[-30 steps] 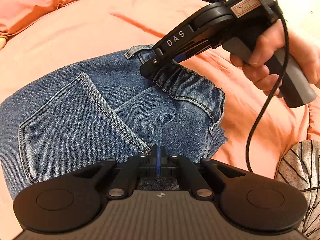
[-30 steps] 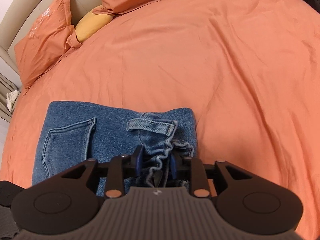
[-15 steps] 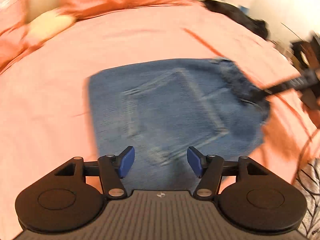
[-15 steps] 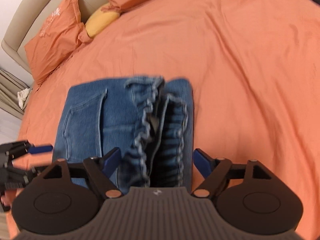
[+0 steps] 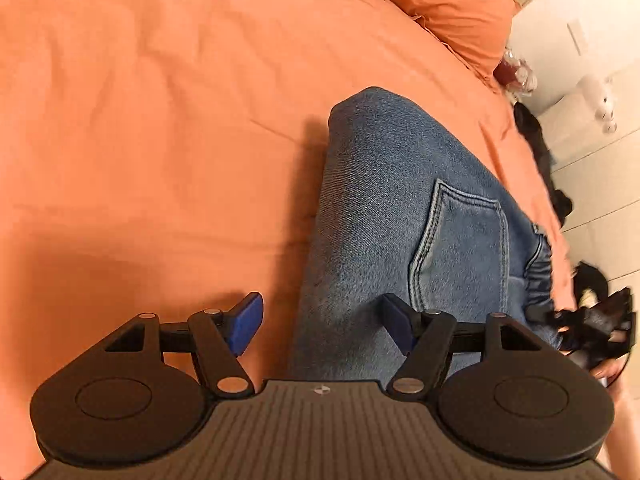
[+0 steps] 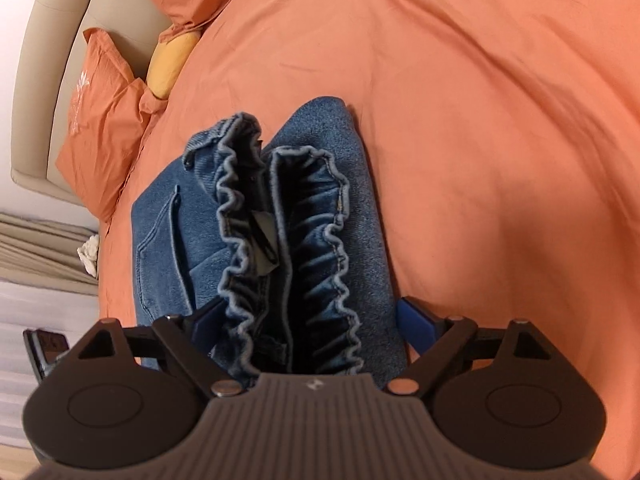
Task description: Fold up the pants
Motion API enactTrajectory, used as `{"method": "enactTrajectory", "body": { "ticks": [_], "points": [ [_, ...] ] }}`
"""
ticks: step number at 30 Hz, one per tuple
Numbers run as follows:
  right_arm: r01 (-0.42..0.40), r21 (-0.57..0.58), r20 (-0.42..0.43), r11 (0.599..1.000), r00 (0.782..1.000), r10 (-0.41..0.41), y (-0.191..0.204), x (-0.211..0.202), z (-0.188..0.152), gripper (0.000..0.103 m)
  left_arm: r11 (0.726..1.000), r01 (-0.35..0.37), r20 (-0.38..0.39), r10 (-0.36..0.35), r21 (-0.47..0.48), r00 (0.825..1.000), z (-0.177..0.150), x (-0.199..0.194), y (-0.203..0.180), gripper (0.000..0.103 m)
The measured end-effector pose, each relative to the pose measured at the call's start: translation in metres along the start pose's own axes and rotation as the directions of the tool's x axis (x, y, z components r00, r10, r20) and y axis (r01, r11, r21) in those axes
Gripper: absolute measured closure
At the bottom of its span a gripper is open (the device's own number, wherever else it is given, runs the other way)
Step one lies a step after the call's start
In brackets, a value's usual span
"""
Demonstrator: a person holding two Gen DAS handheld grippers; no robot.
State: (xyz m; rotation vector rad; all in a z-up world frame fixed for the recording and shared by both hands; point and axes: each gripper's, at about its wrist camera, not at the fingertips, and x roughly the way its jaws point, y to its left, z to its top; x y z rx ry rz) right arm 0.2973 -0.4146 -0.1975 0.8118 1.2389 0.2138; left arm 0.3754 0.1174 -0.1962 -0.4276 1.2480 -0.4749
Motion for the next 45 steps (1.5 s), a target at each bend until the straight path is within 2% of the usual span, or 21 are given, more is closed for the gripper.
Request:
{"method": "enactTrajectory", "body": {
  "ticks": [4, 5, 7, 9, 11, 12, 15, 22, 28, 33, 38, 42, 45],
  "points": [
    [-0.025, 0.012, -0.002, 1.0, 1.0, 0.025, -0.005, 0.011, 0.002, 0.03, 1.0, 0.018, -0.031, -0.018, -0.01, 0.999, 0.004, 0.017, 0.002, 0.027],
    [-0.028, 0.005, -0.001, 1.0, 1.0, 0.028, -0.007, 0.01, 0.002, 0.033, 0.999, 0.03, -0.04, -0.031, -0.026, 0.999, 0.005, 0.017, 0.004, 0.032],
    [-0.027, -0.023, 0.002, 0.999, 1.0, 0.027, -0.004, 0.007, 0.0, 0.039, 0.996, 0.066, -0.06, -0.07, -0.064, 0.996, 0.006, 0.02, 0.009, 0.05],
    [-0.024, -0.038, 0.013, 0.999, 1.0, 0.024, 0.002, 0.003, -0.002, 0.049, 0.996, 0.064, -0.062, -0.068, -0.062, 0.996, 0.006, 0.019, 0.006, 0.056],
    [-0.006, -0.06, 0.026, 0.998, 1.0, 0.008, 0.012, -0.001, -0.005, 0.053, 0.998, 0.049, -0.054, -0.05, -0.03, 0.997, 0.005, 0.016, -0.001, 0.064],
    [-0.001, -0.066, 0.032, 0.998, 0.999, 0.003, 0.015, -0.004, -0.006, 0.055, 0.998, 0.05, -0.048, -0.051, -0.024, 0.998, 0.004, 0.013, -0.003, 0.07],
    [-0.002, -0.081, 0.049, 0.997, 0.999, 0.006, 0.028, -0.013, -0.008, 0.062, 0.997, 0.069, -0.03, -0.07, -0.024, 0.997, 0.004, 0.001, -0.009, 0.08],
    [-0.021, -0.149, 0.077, 0.989, 0.996, 0.033, 0.077, -0.036, -0.021, 0.066, 0.998, 0.028, 0.018, -0.029, 0.052, 0.999, -0.001, -0.038, -0.021, 0.084],
    [-0.091, -0.223, 0.065, 0.97, 0.992, 0.108, 0.145, -0.024, -0.04, 0.066, 0.998, -0.02, 0.11, 0.014, 0.058, 0.994, -0.007, -0.115, 0.002, 0.084],
    [-0.172, -0.28, 0.013, 0.944, 0.983, 0.183, 0.213, 0.016, -0.066, 0.066, 0.993, -0.107, 0.184, 0.098, 0.041, 0.978, -0.017, -0.19, 0.043, 0.084],
    [-0.236, -0.301, -0.049, 0.924, 0.972, 0.232, 0.272, 0.075, -0.102, 0.066, 0.975, -0.223, 0.214, 0.215, 0.016, 0.953, -0.027, -0.243, 0.084, 0.084],
    [-0.261, -0.309, -0.098, 0.915, 0.965, 0.242, 0.31, 0.124, -0.125, 0.066, 0.959, -0.281, 0.214, 0.279, -0.024, 0.936, -0.028, -0.264, 0.117, 0.084],
    [-0.262, -0.318, -0.121, 0.911, 0.965, 0.235, 0.329, 0.157, -0.135, 0.066, 0.954, -0.295, 0.208, 0.299, -0.054, 0.931, -0.03, -0.27, 0.148, 0.084]
  ]
}}
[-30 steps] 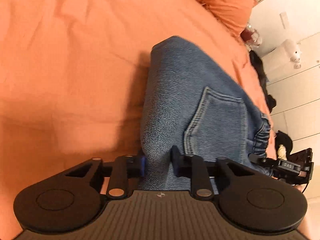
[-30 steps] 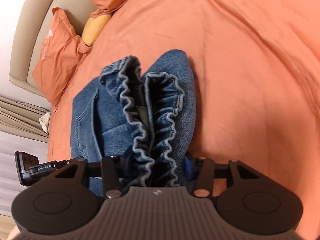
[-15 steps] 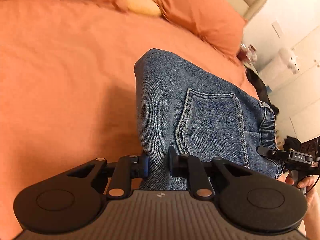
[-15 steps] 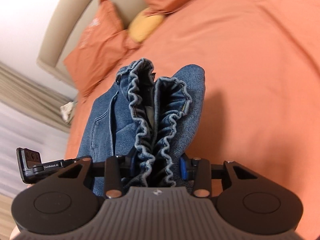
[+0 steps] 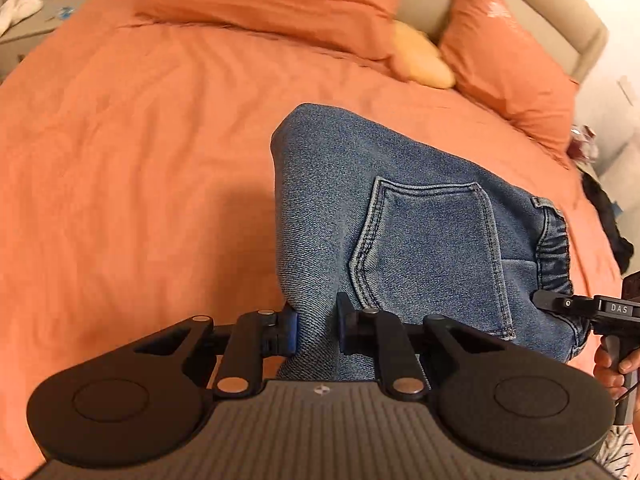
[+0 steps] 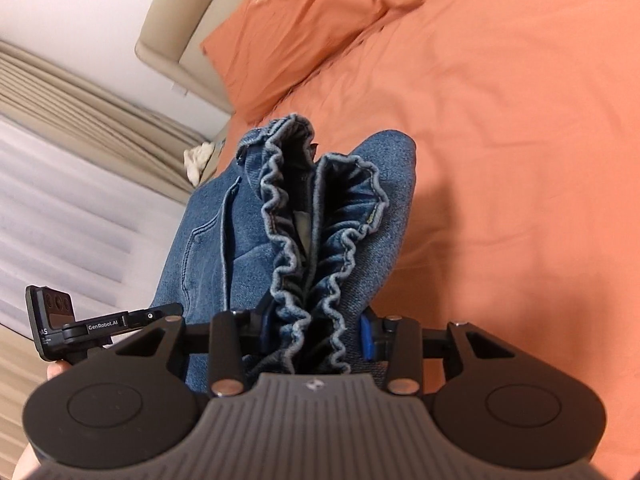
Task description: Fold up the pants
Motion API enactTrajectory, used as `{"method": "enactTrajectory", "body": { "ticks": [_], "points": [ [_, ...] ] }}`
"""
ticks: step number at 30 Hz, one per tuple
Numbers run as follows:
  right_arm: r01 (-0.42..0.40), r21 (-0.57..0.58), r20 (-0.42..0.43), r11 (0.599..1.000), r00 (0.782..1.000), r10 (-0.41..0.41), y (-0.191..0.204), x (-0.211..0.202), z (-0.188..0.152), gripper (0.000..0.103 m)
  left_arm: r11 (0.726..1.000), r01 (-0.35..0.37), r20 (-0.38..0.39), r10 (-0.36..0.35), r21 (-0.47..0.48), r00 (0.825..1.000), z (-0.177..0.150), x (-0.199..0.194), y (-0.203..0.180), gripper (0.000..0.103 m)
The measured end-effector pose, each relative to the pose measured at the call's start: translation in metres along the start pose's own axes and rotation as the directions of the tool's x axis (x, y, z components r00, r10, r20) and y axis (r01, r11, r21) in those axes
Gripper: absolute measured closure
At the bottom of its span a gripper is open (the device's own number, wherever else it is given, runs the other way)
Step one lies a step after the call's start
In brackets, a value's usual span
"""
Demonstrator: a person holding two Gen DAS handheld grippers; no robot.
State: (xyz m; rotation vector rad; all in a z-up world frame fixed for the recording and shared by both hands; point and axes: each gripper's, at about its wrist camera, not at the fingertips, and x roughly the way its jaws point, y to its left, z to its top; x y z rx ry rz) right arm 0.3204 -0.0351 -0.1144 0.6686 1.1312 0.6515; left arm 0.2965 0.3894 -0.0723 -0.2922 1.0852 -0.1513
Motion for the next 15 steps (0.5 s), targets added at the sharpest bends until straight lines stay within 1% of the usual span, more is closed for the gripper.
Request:
{"method": "enactTrajectory", "body": {
  "ticks": [4, 7, 11, 15],
  "points": [
    [0.023, -0.01, -0.019, 1.0, 1.0, -0.023, 0.007, 0.034, -0.005, 0.066, 0.999, 0.013, -0.009, -0.013, -0.038, 1.0, -0.001, 0.02, 0.034, 0.084],
    [0.045, -0.002, -0.038, 0.999, 0.998, -0.045, 0.003, 0.056, -0.006, 0.066, 0.999, 0.026, -0.023, -0.027, -0.046, 0.999, -0.003, 0.038, 0.055, 0.084],
    [0.082, 0.003, -0.071, 0.997, 0.994, -0.082, -0.004, 0.088, -0.004, 0.066, 0.998, 0.03, -0.046, -0.033, -0.063, 0.998, -0.006, 0.063, 0.068, 0.084],
    [0.116, 0.006, -0.108, 0.993, 0.988, -0.114, -0.013, 0.106, -0.004, 0.065, 0.999, 0.032, -0.063, -0.034, -0.028, 0.997, -0.009, 0.073, 0.073, 0.083]
  ]
}}
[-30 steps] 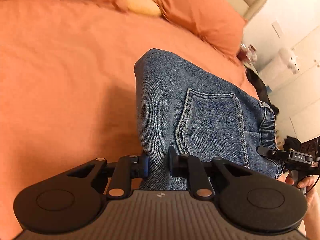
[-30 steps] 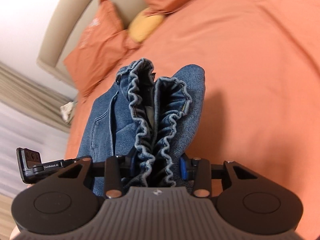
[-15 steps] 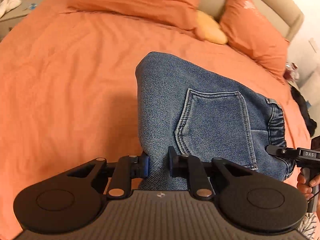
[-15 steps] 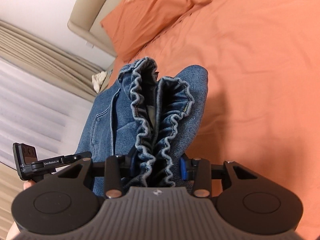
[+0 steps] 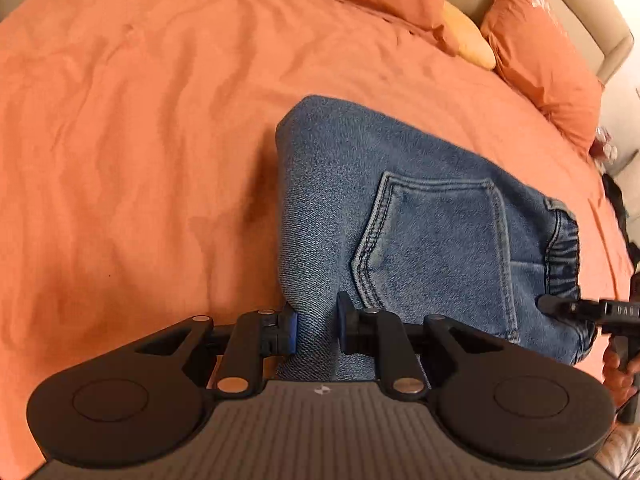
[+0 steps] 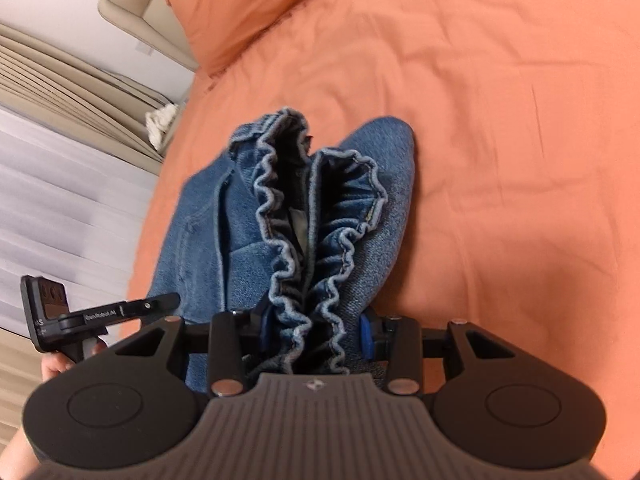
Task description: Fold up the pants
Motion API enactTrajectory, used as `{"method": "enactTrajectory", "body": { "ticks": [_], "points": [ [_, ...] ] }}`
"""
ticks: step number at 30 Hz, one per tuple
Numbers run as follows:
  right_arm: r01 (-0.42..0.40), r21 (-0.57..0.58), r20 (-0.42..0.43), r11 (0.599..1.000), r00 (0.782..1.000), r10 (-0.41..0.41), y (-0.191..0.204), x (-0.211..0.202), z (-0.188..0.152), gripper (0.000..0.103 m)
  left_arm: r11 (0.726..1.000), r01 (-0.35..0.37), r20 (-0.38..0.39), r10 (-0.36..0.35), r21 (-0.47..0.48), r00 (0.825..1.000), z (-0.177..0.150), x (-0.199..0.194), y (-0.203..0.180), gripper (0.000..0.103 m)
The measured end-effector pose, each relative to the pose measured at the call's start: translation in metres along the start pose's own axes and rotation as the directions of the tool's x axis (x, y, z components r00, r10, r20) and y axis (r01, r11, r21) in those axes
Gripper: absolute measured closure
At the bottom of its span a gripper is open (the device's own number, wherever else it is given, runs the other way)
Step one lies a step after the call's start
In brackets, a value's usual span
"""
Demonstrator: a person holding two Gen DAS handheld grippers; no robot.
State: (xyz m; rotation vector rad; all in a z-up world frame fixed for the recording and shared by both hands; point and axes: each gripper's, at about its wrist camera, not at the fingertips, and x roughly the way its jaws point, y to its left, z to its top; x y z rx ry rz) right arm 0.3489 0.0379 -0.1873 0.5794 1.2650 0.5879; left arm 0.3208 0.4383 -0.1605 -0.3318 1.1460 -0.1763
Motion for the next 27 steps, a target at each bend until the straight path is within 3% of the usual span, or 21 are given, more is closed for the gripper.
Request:
{"method": "enactTrajectory", "body": {
  "ticks": [5, 8, 10, 13, 17, 19, 23, 27],
  "points": [
    [0.023, 0.012, -0.017, 1.0, 1.0, -0.023, -0.001, 0.011, 0.003, 0.06, 1.0, -0.026, -0.009, 0.026, -0.013, 1.0, 0.002, 0.002, -0.001, 0.075],
    [0.071, -0.03, -0.01, 0.997, 0.997, -0.071, 0.012, 0.008, 0.004, 0.052, 0.995, -0.103, -0.008, 0.103, -0.012, 0.995, 0.004, -0.006, -0.01, 0.06],
    [0.112, -0.038, -0.009, 0.993, 0.994, -0.113, 0.019, 0.002, 0.003, 0.047, 0.987, -0.158, 0.006, 0.158, 0.024, 0.987, 0.005, -0.017, -0.02, 0.059],
    [0.19, -0.102, 0.013, 0.976, 0.982, -0.19, 0.044, -0.007, 0.007, 0.044, 0.976, -0.206, 0.05, 0.202, 0.075, 0.978, 0.006, -0.046, -0.035, 0.053],
    [0.241, -0.292, 0.129, 0.926, 0.969, -0.212, 0.088, -0.053, 0.005, 0.04, 0.953, -0.274, 0.169, 0.251, 0.133, 0.953, 0.011, -0.113, -0.065, 0.047],
    [0.242, -0.349, 0.171, 0.905, 0.966, -0.192, 0.111, -0.079, 0.001, 0.037, 0.936, -0.316, 0.234, 0.275, 0.158, 0.932, 0.014, -0.15, -0.083, 0.046],
    [0.24, -0.447, 0.234, 0.862, 0.961, -0.146, 0.151, -0.129, -0.019, 0.032, 0.886, -0.42, 0.354, 0.335, 0.195, 0.873, 0.015, -0.225, -0.123, 0.039],
    [0.279, -0.52, 0.311, 0.807, 0.942, -0.125, 0.177, -0.174, -0.054, 0.027, 0.815, -0.523, 0.417, 0.396, 0.251, 0.818, -0.005, -0.283, -0.162, 0.034]
  ]
}}
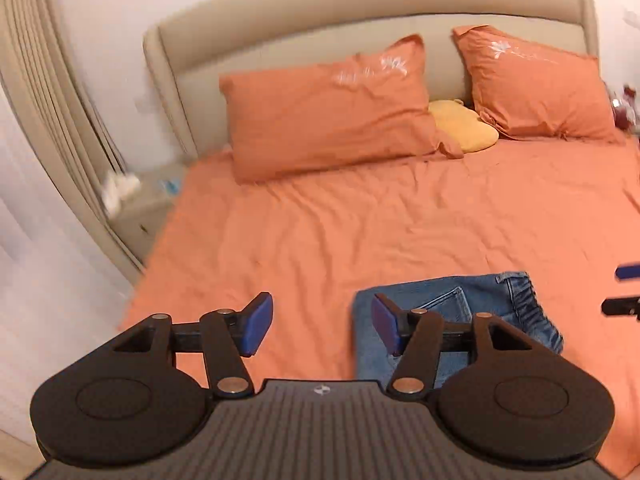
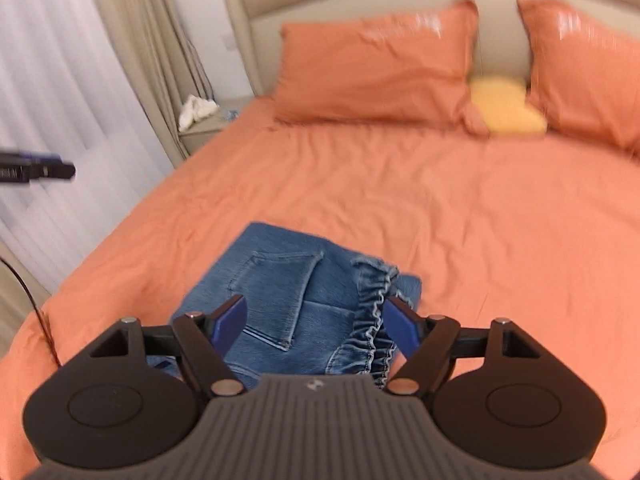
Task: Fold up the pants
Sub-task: 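Open both grippers and lift them away from the folded jeans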
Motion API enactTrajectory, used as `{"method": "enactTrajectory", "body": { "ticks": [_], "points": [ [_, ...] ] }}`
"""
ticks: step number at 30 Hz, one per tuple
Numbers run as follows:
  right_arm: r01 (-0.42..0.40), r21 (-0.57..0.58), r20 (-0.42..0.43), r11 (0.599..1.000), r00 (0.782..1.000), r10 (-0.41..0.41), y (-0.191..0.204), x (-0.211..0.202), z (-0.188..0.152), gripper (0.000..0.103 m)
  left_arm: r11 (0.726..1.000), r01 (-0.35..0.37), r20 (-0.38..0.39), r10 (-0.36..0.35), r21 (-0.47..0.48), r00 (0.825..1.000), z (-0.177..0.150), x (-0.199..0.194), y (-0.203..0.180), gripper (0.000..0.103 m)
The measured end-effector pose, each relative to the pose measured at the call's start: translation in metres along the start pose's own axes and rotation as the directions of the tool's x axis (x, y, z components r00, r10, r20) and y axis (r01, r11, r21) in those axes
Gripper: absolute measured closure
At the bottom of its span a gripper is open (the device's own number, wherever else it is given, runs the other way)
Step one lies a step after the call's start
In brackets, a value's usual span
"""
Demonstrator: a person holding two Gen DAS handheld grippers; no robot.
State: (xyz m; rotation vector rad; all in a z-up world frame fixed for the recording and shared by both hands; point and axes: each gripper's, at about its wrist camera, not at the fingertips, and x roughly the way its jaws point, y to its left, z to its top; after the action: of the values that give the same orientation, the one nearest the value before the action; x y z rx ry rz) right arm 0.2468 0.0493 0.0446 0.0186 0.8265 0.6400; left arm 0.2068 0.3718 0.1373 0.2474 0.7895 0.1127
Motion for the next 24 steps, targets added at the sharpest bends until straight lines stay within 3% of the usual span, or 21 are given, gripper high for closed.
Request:
{"method": "enactTrajectory", "body": {
  "ticks": [5, 9, 12, 18, 24],
  "points": [
    [0.041, -0.057, 0.066, 0.998, 0.997, -0.037, 0.029, -0.052, -0.032, 0.026, 0.982, -0.156, 0.03, 0.154, 0.105, 0.988, -0.019, -0.07, -0.022, 0.03],
    [0.074, -0.068, 0.119, 0.995, 0.991, -0.066, 0.045, -0.08, -0.068, 0.021, 0.978, -0.201, 0.019, 0.201, 0.062, 0.979, -0.052, -0.102, -0.039, 0.027],
    [0.06, -0.054, 0.136, 0.997, 0.989, -0.052, 0.049, -0.095, -0.095, 0.019, 0.973, -0.23, 0.063, 0.229, 0.0, 0.971, -0.088, -0.115, -0.059, 0.024],
    [0.106, -0.042, 0.195, 0.994, 0.976, -0.096, 0.061, -0.117, -0.144, 0.011, 0.974, -0.185, 0.137, 0.202, -0.131, 0.97, -0.144, -0.116, -0.103, 0.022],
    [0.178, -0.015, 0.257, 0.984, 0.952, -0.168, 0.072, -0.132, -0.18, 0.01, 0.971, -0.132, 0.085, 0.151, -0.198, 0.985, -0.177, -0.092, -0.142, 0.021]
  ]
}}
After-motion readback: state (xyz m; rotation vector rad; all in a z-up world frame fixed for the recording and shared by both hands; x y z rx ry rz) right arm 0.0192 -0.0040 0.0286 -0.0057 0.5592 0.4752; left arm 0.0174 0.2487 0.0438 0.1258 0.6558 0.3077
